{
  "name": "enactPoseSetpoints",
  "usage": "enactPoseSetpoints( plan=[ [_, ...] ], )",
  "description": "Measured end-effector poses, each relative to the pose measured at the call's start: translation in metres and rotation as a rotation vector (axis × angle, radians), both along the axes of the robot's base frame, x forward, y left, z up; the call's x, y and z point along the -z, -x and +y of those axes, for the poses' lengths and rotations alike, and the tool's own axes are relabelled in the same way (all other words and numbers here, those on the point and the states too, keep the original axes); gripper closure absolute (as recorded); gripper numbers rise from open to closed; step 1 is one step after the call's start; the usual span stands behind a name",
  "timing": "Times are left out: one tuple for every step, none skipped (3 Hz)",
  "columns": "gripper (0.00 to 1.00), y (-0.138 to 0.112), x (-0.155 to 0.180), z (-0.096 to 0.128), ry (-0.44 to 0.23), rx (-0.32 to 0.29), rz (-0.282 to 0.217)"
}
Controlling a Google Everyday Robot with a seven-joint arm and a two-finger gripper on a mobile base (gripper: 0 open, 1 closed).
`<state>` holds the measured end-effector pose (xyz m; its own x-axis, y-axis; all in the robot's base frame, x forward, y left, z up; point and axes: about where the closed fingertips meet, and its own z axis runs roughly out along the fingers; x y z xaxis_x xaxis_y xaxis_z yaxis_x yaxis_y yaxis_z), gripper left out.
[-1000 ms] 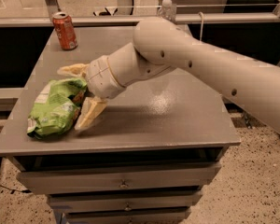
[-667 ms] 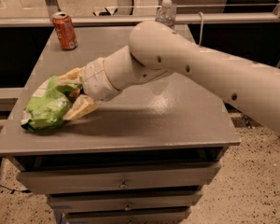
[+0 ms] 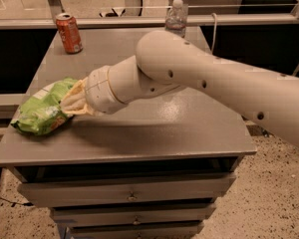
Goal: Move green rice chip bag near water bottle
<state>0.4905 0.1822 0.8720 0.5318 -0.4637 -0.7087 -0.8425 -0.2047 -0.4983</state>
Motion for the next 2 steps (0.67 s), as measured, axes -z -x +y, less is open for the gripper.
enactPoseSetpoints(
  plan=[
    [1.0, 0.004, -0.006, 0.0, -0.017, 0.041, -0.012],
    [0.82, -0.001, -0.018, 0.002, -0.005, 0.042, -0.037]
  ],
)
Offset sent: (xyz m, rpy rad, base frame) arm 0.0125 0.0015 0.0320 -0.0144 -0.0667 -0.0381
